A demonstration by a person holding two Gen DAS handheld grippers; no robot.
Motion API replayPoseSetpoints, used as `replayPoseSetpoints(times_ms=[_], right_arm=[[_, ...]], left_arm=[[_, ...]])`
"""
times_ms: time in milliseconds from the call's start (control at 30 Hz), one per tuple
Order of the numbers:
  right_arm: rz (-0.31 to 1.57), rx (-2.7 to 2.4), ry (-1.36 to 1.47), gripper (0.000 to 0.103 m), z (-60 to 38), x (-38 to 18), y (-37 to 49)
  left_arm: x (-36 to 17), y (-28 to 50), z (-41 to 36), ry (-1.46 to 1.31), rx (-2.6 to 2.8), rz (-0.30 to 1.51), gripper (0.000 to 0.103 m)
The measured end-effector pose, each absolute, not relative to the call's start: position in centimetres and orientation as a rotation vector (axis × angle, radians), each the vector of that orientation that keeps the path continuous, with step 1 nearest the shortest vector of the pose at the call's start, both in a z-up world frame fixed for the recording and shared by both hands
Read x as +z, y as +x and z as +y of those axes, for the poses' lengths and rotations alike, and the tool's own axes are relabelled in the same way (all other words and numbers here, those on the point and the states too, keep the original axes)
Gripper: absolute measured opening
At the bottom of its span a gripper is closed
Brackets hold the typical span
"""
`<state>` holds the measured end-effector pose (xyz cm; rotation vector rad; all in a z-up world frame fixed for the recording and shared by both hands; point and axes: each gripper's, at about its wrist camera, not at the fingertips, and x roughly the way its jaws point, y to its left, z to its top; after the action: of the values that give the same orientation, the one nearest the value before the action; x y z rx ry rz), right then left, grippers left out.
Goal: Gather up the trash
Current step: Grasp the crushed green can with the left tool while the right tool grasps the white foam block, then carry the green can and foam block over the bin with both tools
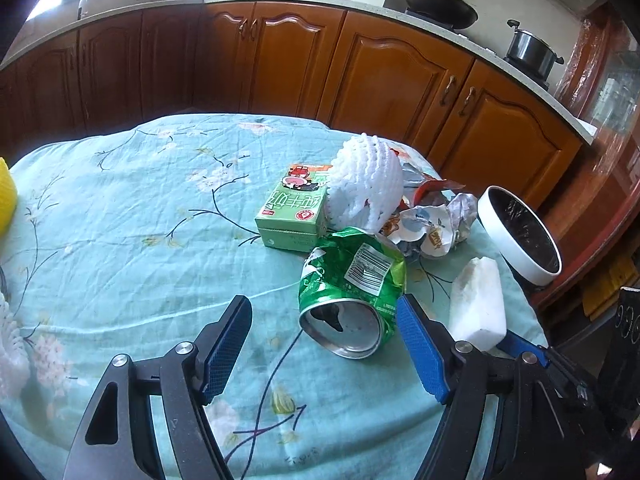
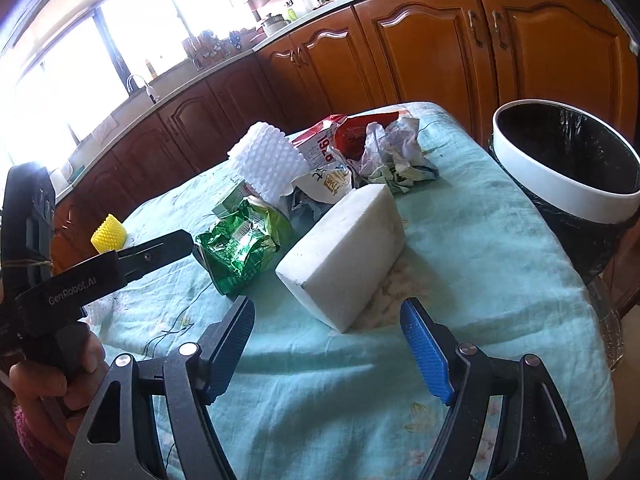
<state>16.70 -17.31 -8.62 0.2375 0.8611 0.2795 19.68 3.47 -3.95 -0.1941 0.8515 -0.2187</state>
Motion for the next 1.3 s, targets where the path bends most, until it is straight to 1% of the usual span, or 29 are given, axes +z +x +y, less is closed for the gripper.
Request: replayPoseSetpoints(times_ms=[133,267,367,400,433,467,500,567,633,800,1300], right_arm=[[0.871,0.248,0.19,0.077,-16.3,-8.9,17.9],[0.888,0.224,0.199,0.077,-16.6,-9.3,19.1],[0.892,0.213,0.213,0.073,-17.3,-9.4,19.4],[0.89,0.214,0.222,0.069,-17.7,-9.4,19.4],[0.889,0.223,0.232,0.061,-18.0,-9.4,19.4],[0.889,0.241,0.245,0.056,-18.3,-9.3,19.3],[0.884,0.257,0.25,0.045,-18.5,-9.1,19.2],[0.87,0.269,0.239,0.039,-18.6,-8.5,18.7],[0.863,0.271,0.238,0.035,-19.0,-8.2,18.3],[0.852,0.272,0.296,0.032,-21.0,-7.8,17.6],[0.784,0.223,0.356,0.032,-25.9,-6.1,16.0]], left_arm=[[-5.0,21.9,3.5,-0.217,-0.235,0.891,0.074],[-5.6,23.4,3.2,-0.232,-0.259,0.91,0.074],[-6.4,24.4,2.9,-0.24,-0.277,0.93,0.072],[-6.6,24.6,2.7,-0.238,-0.286,0.934,0.072],[-6.7,24.7,2.4,-0.234,-0.294,0.936,0.071],[-6.8,24.8,2.1,-0.228,-0.305,0.935,0.068],[-6.9,24.8,1.9,-0.225,-0.313,0.934,0.065],[-7.0,24.8,1.5,-0.235,-0.341,0.937,0.053],[-7.2,24.7,1.3,-0.248,-0.368,0.935,0.052],[-7.0,23.4,0.1,-0.202,-0.389,0.902,0.051],[-4.7,20.4,-3.2,-0.127,-0.461,0.838,0.05]])
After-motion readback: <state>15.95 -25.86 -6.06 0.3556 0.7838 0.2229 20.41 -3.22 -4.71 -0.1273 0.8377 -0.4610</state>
